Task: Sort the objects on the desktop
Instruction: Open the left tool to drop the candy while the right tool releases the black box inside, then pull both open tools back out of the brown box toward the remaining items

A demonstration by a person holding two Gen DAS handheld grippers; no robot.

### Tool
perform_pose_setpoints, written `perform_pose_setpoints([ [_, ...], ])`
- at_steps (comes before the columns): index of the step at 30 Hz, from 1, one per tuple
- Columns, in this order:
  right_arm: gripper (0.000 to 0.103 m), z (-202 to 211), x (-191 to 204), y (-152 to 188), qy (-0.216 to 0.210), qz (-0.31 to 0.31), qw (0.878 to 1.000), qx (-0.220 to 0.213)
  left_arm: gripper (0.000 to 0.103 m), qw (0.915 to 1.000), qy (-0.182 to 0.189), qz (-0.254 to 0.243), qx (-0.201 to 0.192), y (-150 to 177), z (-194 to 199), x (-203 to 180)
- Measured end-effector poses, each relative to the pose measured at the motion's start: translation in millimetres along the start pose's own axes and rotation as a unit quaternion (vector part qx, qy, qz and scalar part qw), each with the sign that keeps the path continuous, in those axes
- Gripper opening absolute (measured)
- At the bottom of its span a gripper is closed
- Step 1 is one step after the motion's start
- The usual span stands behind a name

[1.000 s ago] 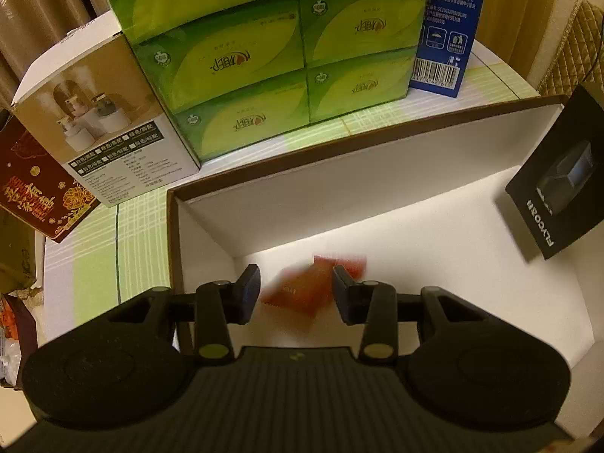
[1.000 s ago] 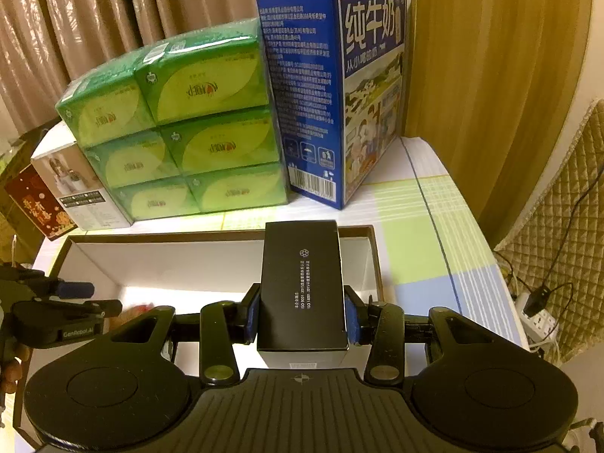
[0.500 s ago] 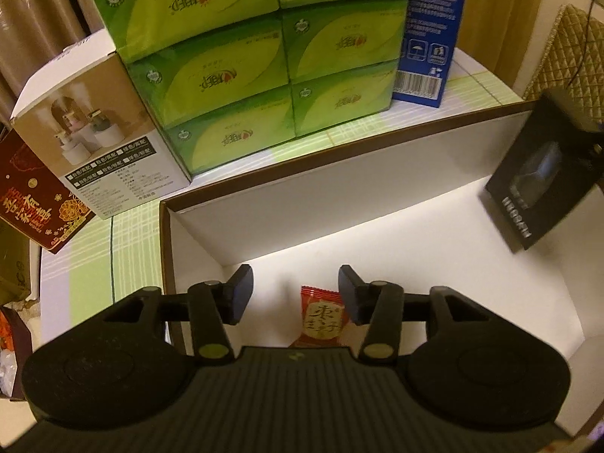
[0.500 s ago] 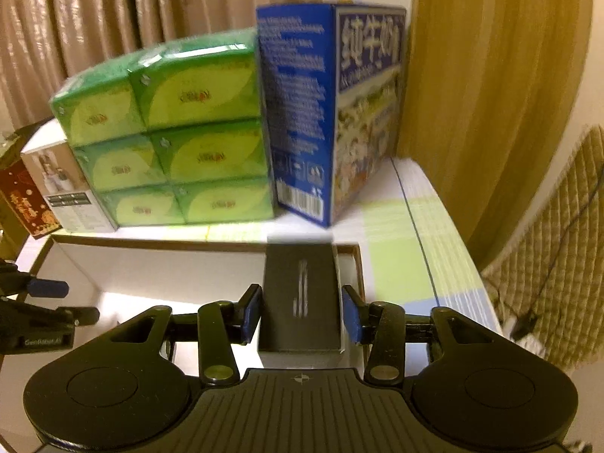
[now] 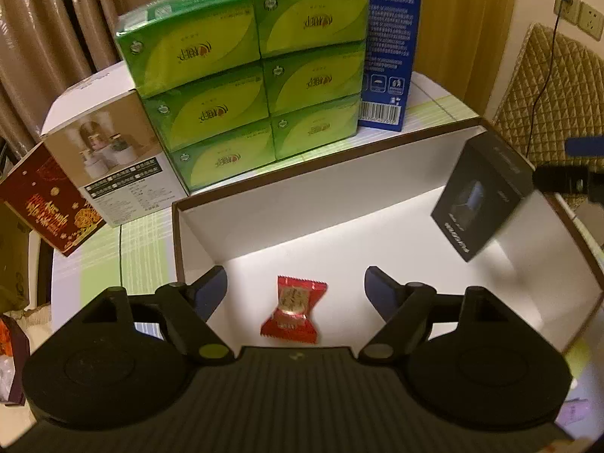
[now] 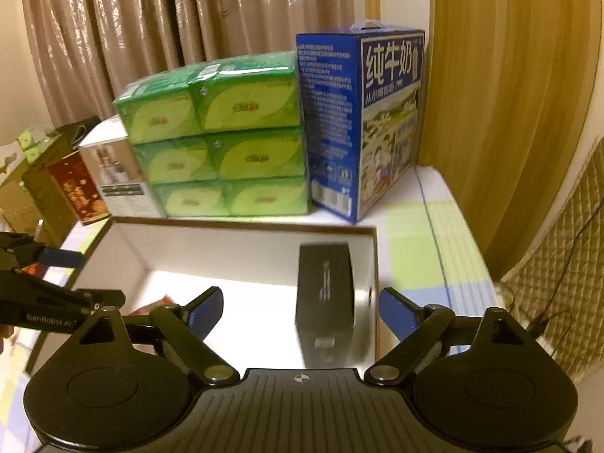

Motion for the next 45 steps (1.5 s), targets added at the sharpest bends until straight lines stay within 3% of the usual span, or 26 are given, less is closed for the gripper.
perform_pose_setpoints([
  [5,0.094,19.9,3.0,11.5,-0.008,-0.006,1.000,0.001,0.080,0.9999,0.001,0.009,-0.008,9.4,24.6,-4.1],
  [27,0.098,96.8,32.3,52.3,-0.038,-0.014,0.999,-0.012,0.089,0.9984,-0.012,0.027,-0.048,54.8,124.6,-22.0],
  [45,0.101,146.0,53.8,89.2,-0.044,0.001,0.999,-0.025,0.092,0.9969,-0.021,0.044,-0.061,96.7,174.6,-37.4],
])
Point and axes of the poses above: each gripper's, at about its wrist camera, not at the fingertips, and z roughly against the way its jaws point, x to its left, y to its underside, the point moved 3 cm from there along -z, roughly the way its jaws point, and after that the axes turned 1 degree about -y, right-handed, at the moved point
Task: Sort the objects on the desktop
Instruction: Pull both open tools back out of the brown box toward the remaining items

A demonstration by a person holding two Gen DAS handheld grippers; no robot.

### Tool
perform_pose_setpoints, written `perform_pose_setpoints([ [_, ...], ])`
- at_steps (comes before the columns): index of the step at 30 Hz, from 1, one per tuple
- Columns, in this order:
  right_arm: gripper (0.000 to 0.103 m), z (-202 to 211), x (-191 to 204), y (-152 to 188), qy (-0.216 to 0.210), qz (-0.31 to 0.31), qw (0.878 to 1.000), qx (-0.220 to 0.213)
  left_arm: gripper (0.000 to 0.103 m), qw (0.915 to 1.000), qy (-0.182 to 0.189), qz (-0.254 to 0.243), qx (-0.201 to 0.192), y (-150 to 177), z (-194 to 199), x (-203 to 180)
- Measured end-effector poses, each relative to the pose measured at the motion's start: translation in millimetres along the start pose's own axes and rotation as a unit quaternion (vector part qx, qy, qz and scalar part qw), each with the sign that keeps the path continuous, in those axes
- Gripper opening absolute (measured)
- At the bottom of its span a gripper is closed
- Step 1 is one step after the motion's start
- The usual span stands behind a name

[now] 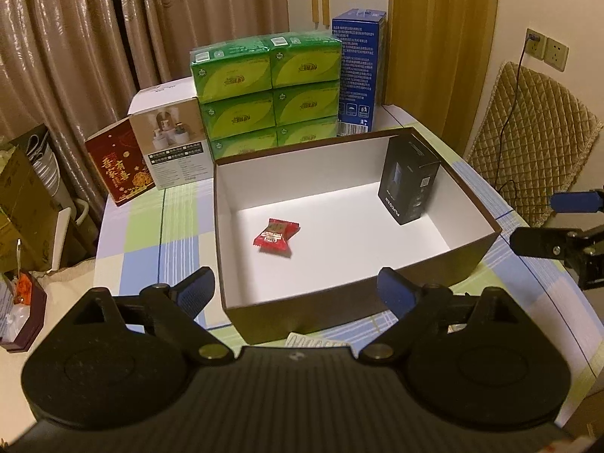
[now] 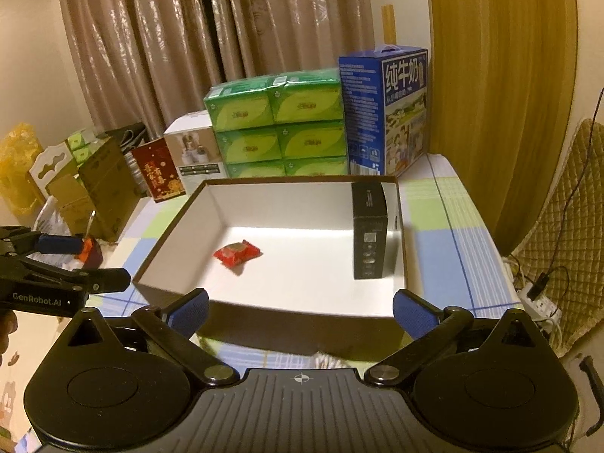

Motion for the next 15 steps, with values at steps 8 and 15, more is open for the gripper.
perform_pose_setpoints([
  [8,0.101,22.8,4.8,17.2,0.006,0.015,1.000,-0.009,0.093,0.9999,-0.001,0.010,-0.011,16.8,27.8,0.2],
  [15,0.101,35.5,6.2,35.0,0.001,0.020,1.000,-0.006,0.093,0.9997,0.000,0.018,-0.013,35.8,46.9,-2.1],
])
Point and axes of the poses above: each gripper's, at about its wrist camera, not at the fingertips, and z roughly against the way its jaws point, x to its left, y to its underside, the point moved 3 cm from there along -z, roughly the way its jaws point, and after that the axes turned 1 degree about -y, right-handed, at the moved point
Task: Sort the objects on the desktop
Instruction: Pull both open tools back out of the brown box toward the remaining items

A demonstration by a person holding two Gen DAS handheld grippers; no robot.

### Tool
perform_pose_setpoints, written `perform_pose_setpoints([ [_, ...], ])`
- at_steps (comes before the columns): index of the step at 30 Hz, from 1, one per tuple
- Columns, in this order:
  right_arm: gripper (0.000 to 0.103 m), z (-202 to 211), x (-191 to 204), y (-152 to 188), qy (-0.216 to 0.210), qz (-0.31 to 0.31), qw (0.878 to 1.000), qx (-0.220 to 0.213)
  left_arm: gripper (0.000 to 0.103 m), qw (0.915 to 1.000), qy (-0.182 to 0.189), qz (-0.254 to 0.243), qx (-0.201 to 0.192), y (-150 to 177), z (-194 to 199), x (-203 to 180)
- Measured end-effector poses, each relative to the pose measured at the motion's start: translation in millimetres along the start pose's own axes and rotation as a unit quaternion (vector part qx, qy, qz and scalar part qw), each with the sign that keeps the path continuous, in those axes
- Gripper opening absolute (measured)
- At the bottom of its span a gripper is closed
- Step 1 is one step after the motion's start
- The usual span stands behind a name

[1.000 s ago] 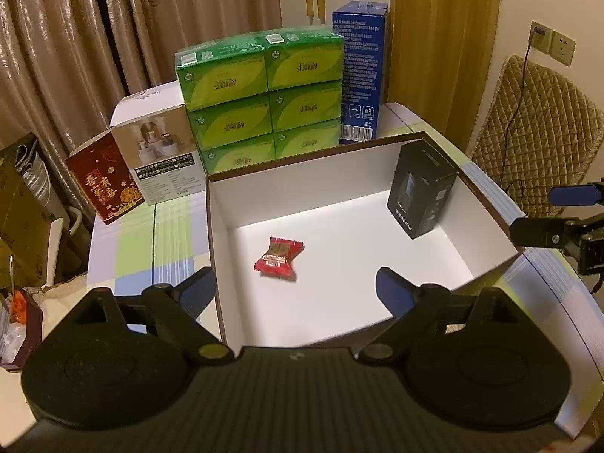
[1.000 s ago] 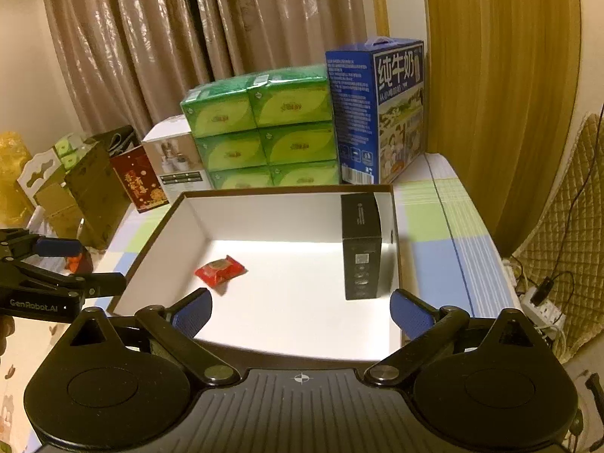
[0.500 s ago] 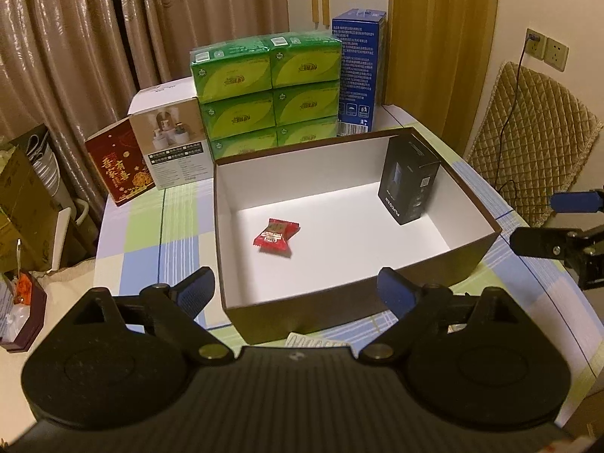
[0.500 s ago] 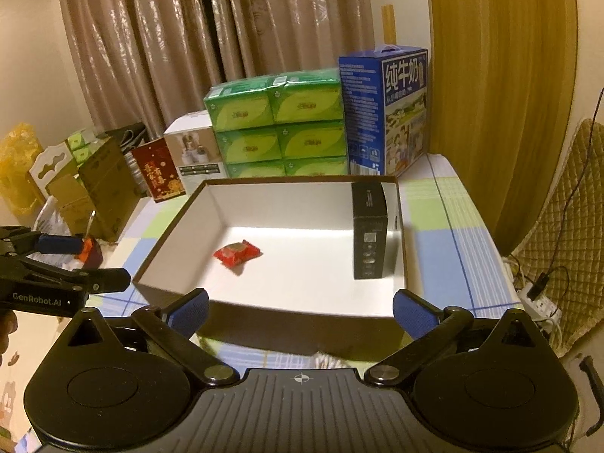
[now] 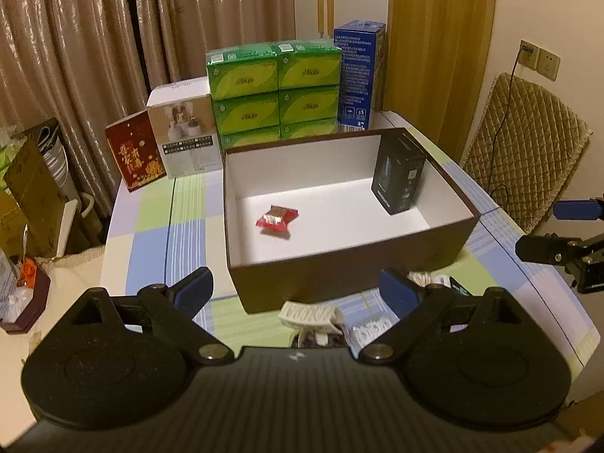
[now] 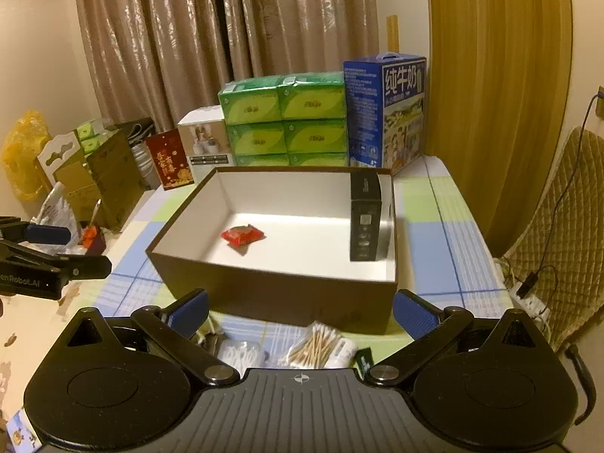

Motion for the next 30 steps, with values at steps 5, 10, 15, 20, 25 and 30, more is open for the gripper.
perform_pose_setpoints([
  [5,0.101,4.9,-1.3,13.2,0.001,0.002,1.000,0.007,0.093,0.9999,0.000,0.003,0.014,16.6,4.1,-1.7],
  [10,0.101,6.1,-6.3,25.3,0.001,-0.002,1.000,0.017,0.093,0.9995,0.003,0.010,0.031,32.1,5.5,-2.8],
  [15,0.101,3.0,-11.8,38.2,-0.001,-0.006,0.999,0.034,0.093,0.9986,0.011,0.013,0.049,47.5,1.5,-7.4],
  [20,0.101,-6.1,-20.3,56.2,0.001,-0.010,0.998,0.060,0.093,0.9975,0.012,0.016,0.068,60.6,-7.0,-13.0],
  [25,0.101,-15.1,-32.8,70.6,0.005,-0.020,0.996,0.082,0.092,0.9967,0.011,0.019,0.079,68.5,-15.8,-15.0],
  [30,0.100,-25.0,-43.6,80.0,0.000,-0.023,0.995,0.092,0.092,0.9961,0.012,0.021,0.084,71.7,-24.8,-18.1],
])
Point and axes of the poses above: each gripper's, at about its wrist camera, not at the fingertips, and z roughly against the way its jaws point, x to its left, y to its underside, the point moved 3 cm from there along -z, roughly the way its jaws point, and after that the axes turned 1 degree about -y, right-handed, at the moved point
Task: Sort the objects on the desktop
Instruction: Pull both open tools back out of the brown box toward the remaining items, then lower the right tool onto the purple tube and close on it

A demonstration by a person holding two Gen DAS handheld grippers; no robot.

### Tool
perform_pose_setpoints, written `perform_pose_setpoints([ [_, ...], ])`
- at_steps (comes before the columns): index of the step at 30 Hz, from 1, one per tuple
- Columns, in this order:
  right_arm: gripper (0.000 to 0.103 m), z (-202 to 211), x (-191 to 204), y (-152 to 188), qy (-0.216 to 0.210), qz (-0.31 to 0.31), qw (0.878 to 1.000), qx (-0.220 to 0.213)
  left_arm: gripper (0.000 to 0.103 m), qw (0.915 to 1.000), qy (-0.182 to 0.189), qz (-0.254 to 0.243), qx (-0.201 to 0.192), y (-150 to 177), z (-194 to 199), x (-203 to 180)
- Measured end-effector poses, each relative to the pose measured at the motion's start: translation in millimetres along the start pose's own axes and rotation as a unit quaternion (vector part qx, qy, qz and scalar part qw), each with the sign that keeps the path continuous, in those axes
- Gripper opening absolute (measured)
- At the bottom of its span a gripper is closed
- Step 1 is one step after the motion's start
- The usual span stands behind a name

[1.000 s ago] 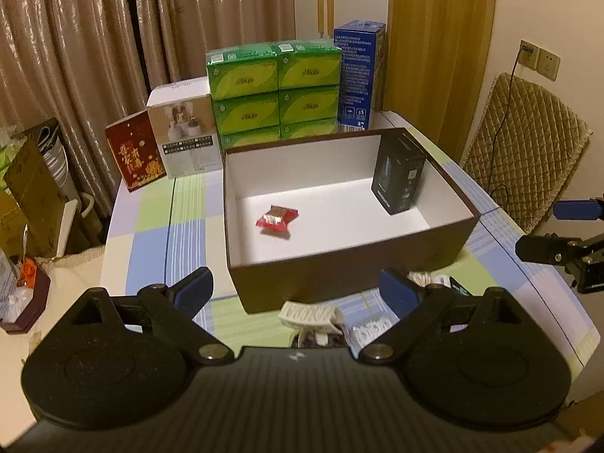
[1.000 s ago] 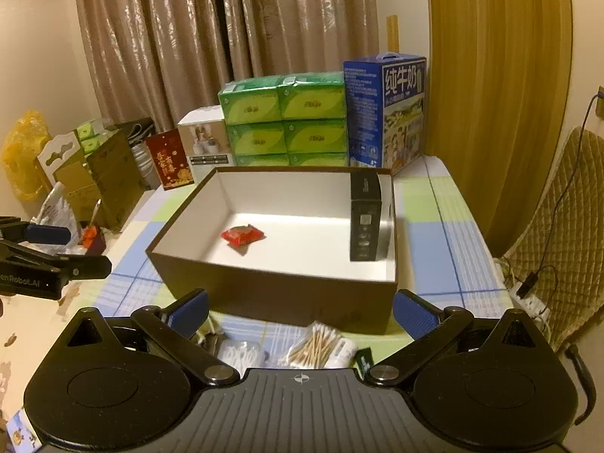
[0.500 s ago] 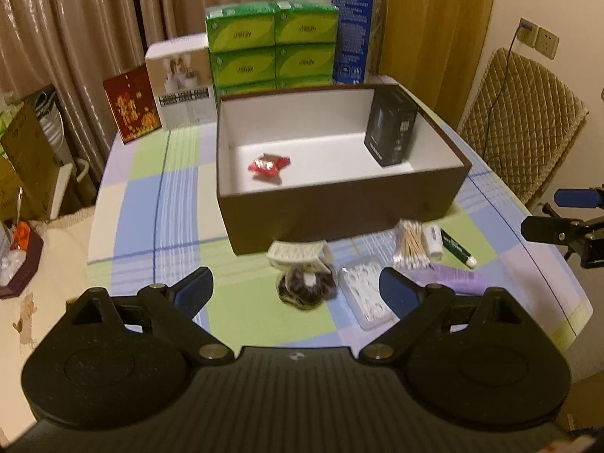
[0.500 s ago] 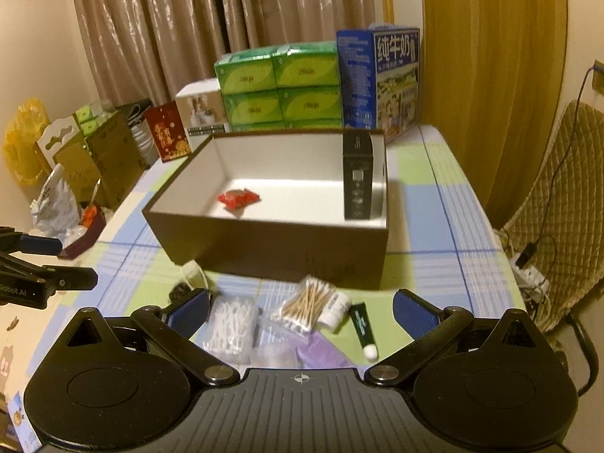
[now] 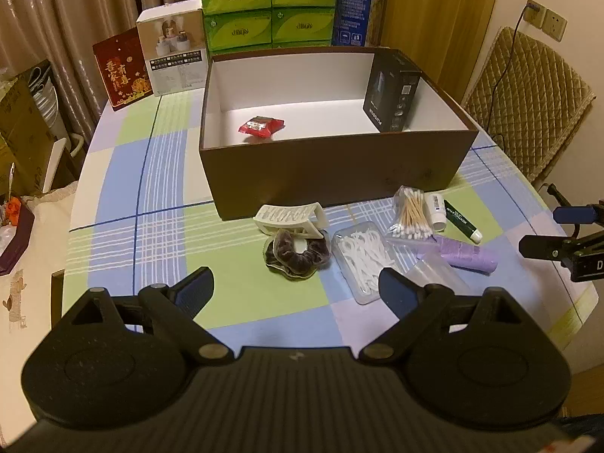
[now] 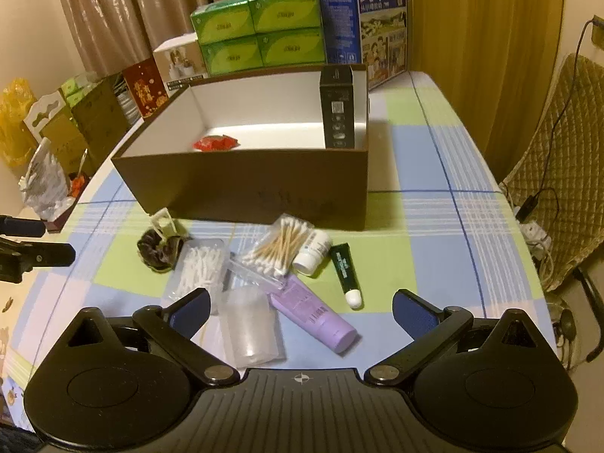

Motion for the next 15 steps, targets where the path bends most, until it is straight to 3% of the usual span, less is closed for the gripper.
perform_pose_setpoints([
  [1,0.100,-2.9,-2.8,0.8,-0.003,0.000,1.000,0.001,0.092,1.0000,0.000,0.000,0.001,0.2,-1.9,-0.4],
  [11,0.056,-39.2,-21.7,11.5,-0.038,0.049,0.998,0.017,0.092,0.9999,-0.003,0.009,0.010,2.2,-22.1,0.9],
  [15,0.050,-59.3,-22.6,17.3,-0.045,0.089,0.995,0.031,0.091,0.9997,-0.008,0.016,0.019,4.4,-35.1,3.5],
])
Point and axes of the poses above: each gripper's, at about its wrist camera, not at the fingertips, and z roughly against the way its jaws point, x to its left, y to its underside, the point moved 3 cm from there along -z, roughly the way its jaws point, and after that the axes turned 1 degree about -y, right-handed, at the moved point
